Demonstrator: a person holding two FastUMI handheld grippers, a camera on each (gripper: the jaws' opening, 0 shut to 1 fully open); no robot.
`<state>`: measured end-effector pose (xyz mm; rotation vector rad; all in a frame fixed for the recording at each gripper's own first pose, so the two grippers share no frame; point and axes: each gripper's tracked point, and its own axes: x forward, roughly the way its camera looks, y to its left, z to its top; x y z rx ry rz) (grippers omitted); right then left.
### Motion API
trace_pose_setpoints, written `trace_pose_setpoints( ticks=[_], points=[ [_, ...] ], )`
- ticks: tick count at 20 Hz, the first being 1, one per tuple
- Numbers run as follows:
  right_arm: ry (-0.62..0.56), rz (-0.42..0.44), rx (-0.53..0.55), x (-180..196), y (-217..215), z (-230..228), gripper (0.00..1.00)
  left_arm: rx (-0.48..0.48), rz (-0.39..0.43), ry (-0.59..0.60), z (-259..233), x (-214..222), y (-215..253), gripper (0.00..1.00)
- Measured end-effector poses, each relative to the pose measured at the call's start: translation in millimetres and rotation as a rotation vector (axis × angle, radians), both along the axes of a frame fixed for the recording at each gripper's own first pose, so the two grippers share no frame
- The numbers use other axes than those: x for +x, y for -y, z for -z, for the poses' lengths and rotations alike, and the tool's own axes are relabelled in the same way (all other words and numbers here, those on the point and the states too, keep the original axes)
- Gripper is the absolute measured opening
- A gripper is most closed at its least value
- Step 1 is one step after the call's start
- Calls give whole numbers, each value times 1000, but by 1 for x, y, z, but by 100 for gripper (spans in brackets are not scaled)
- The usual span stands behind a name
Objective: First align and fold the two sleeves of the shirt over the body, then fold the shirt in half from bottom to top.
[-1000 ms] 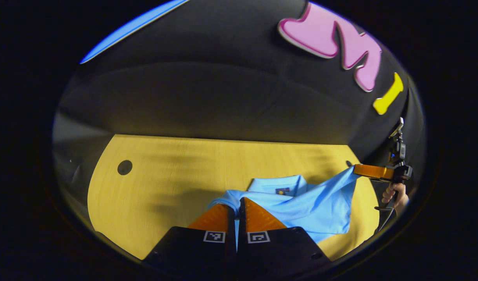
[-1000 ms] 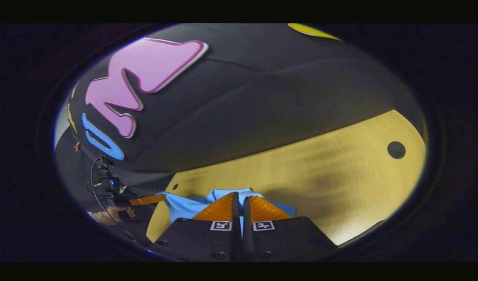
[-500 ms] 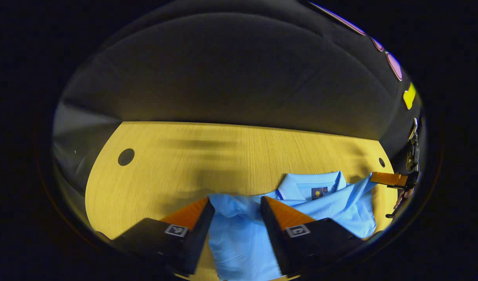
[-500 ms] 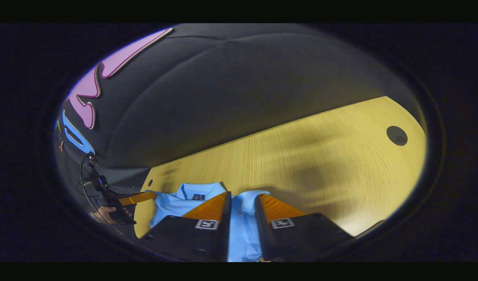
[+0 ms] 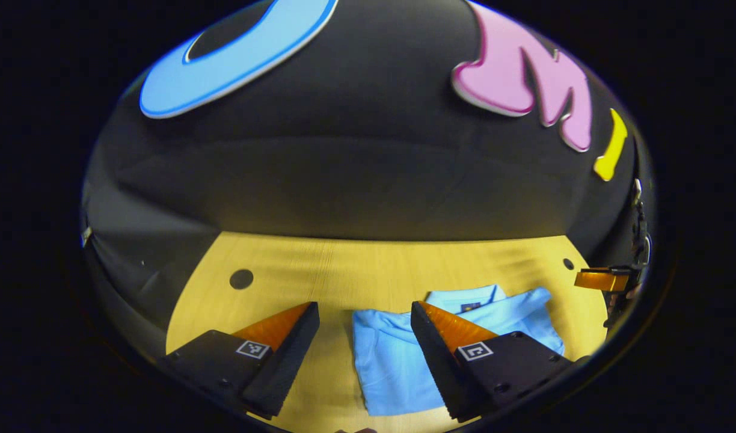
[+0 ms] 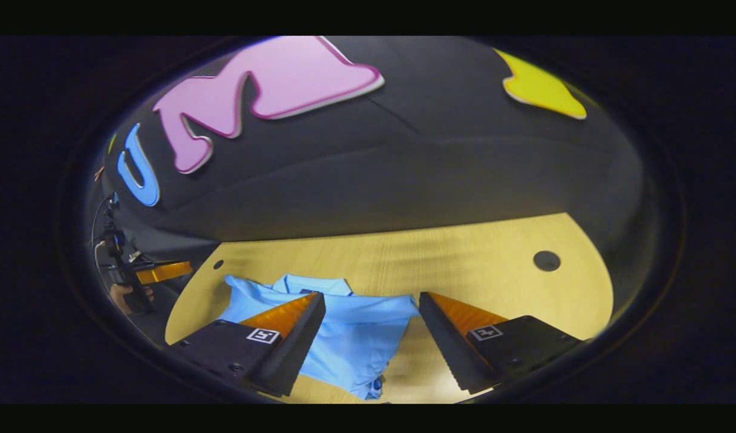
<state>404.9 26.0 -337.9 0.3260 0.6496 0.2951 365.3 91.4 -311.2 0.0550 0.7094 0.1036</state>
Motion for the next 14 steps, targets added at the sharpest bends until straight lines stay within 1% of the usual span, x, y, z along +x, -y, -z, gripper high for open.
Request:
trace_pose_setpoints(
  ticks=[2, 5, 7, 9, 12, 14],
  points=[
    [97, 38, -48, -25, 6, -46, 98, 25, 44, 76, -41, -29, 17, 98],
    [255, 105, -113, -75, 11, -128, 98, 24, 92, 225, -114, -79, 44, 97],
    [334, 151, -153, -114, 11, -171, 97, 41, 107, 322, -160, -119, 53, 97],
    [409, 194, -166, -160, 8, -215, 98, 56, 127, 420, -209, -163, 64, 97],
    [485, 258, -176, -231, 4, -260, 98, 61, 135, 530, -262, -230, 78, 97],
    [517, 287, -173, -276, -2, -281, 97, 53, 131, 579, -280, -273, 86, 96]
  ],
)
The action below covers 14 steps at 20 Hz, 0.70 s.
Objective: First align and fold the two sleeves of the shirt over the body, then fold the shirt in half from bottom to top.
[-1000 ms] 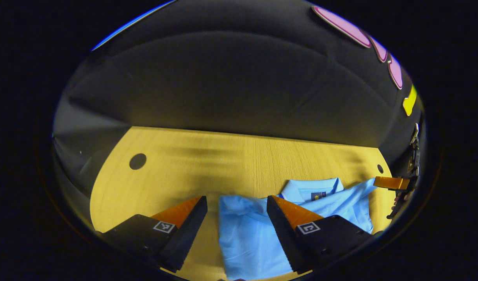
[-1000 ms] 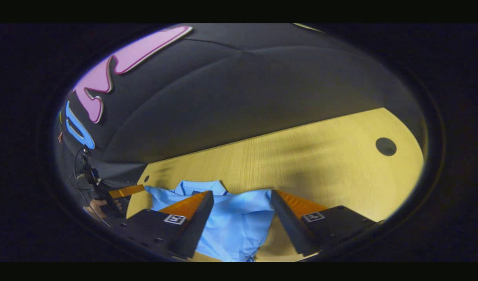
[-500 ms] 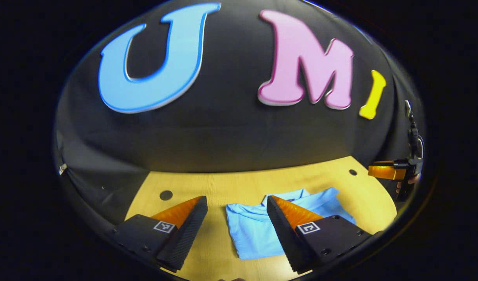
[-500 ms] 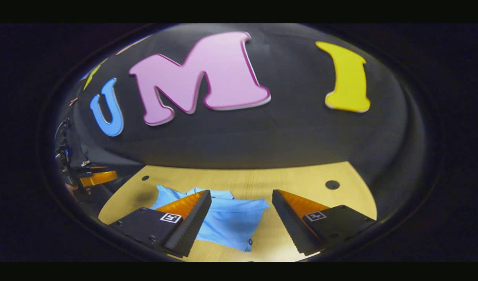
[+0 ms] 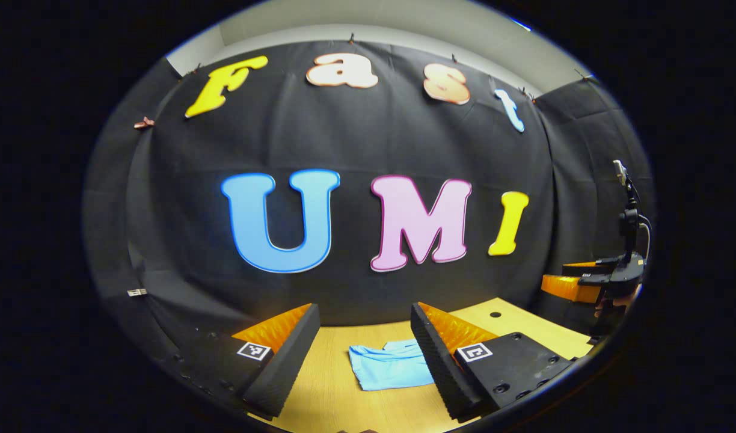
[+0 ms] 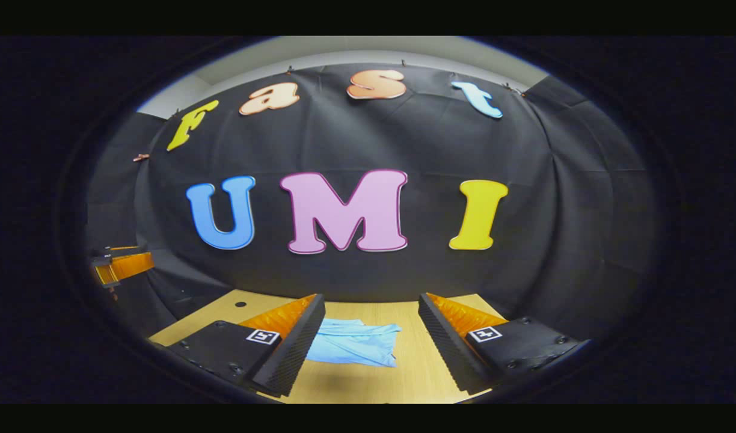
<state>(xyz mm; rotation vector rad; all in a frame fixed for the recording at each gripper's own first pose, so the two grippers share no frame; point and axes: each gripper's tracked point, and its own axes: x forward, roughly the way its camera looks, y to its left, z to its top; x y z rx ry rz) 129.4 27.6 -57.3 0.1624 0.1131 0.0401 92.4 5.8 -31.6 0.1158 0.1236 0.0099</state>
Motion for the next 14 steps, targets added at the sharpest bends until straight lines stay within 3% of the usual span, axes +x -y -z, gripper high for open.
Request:
trace_pose_setpoints(
  ticks=[6, 7, 8, 14],
  points=[
    [86, 32, -84, -101, -21, -39, 97, -62, -3, 48, -26, -94, 10, 96],
    [96, 24, -96, -112, -27, -42, 97, -78, -3, 46, -26, -100, 13, 92],
    [109, 16, -108, -121, -29, -48, 97, -85, -12, 46, -26, -106, 14, 97],
    [169, 32, -109, -134, -28, -78, 96, -53, -69, 51, -36, -115, 5, 97]
  ],
)
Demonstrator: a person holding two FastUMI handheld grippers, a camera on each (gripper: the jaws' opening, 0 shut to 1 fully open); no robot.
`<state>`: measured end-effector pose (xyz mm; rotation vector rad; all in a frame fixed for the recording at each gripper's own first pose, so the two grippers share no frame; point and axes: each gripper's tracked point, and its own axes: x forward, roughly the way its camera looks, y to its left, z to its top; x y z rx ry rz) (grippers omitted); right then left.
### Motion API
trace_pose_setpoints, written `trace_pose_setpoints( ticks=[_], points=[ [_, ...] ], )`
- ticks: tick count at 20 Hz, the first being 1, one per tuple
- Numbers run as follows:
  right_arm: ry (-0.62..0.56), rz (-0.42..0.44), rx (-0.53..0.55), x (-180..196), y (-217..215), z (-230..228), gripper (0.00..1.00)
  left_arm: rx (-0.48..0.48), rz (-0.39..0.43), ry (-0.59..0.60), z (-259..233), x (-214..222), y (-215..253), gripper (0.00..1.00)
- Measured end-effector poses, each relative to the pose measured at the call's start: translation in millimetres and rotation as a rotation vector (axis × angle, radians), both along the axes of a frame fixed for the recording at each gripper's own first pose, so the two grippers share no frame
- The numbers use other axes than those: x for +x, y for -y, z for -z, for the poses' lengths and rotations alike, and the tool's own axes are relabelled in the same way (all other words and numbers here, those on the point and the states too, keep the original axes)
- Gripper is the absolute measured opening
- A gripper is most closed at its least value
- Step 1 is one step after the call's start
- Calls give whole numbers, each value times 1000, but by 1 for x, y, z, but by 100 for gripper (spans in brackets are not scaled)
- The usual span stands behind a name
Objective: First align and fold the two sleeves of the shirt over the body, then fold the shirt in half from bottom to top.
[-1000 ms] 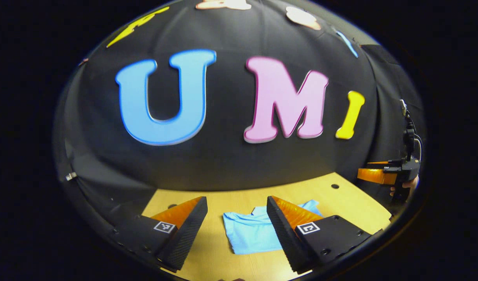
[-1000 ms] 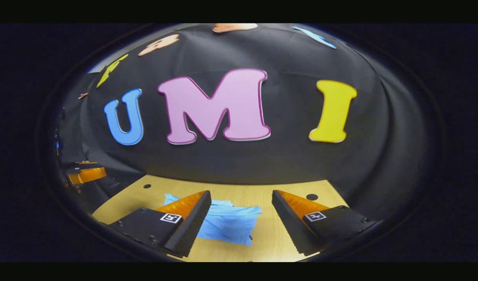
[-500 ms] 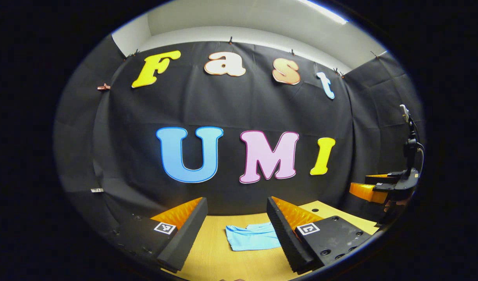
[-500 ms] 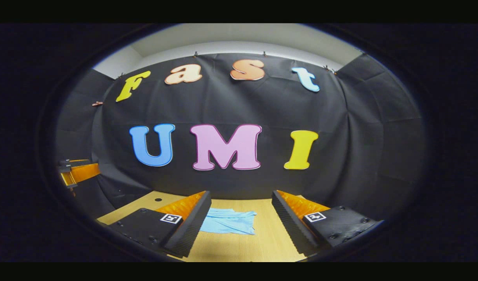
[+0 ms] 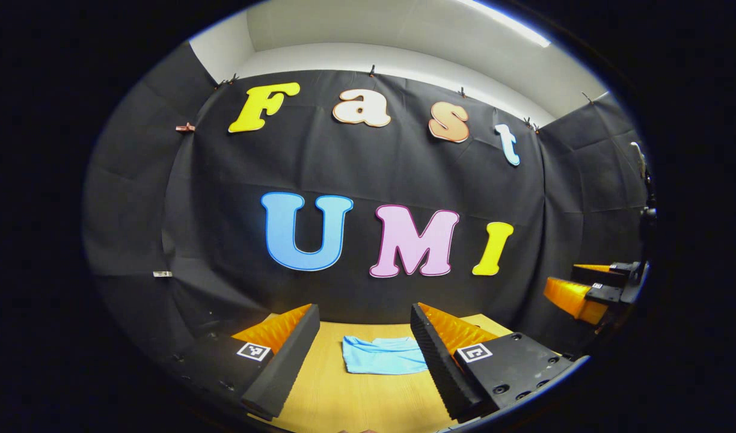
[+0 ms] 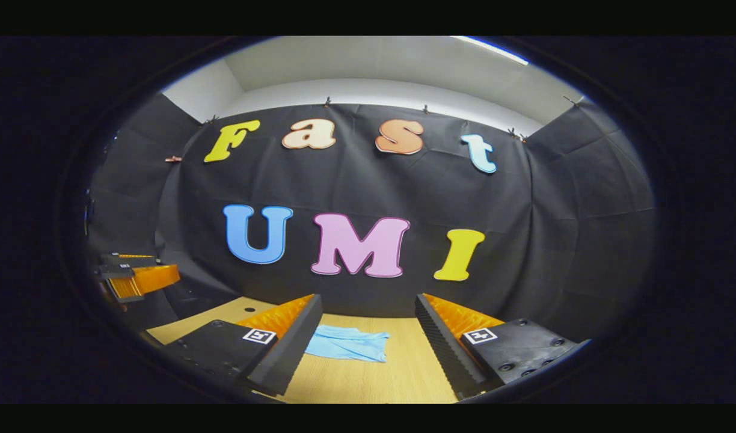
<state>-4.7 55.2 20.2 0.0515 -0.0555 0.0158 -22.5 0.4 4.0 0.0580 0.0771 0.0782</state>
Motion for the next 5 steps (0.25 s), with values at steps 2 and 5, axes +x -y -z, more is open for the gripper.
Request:
trace_pose_setpoints(
  ticks=[2, 5],
  points=[
    [14, -2, 3, -1, 1, -6, 96, 20, -5, -1, -1, 0, 2, 97],
    [19, -1, -2, -2, 6, -9, 95, 22, 4, -1, -1, 1, 6, 96]
  ],
)
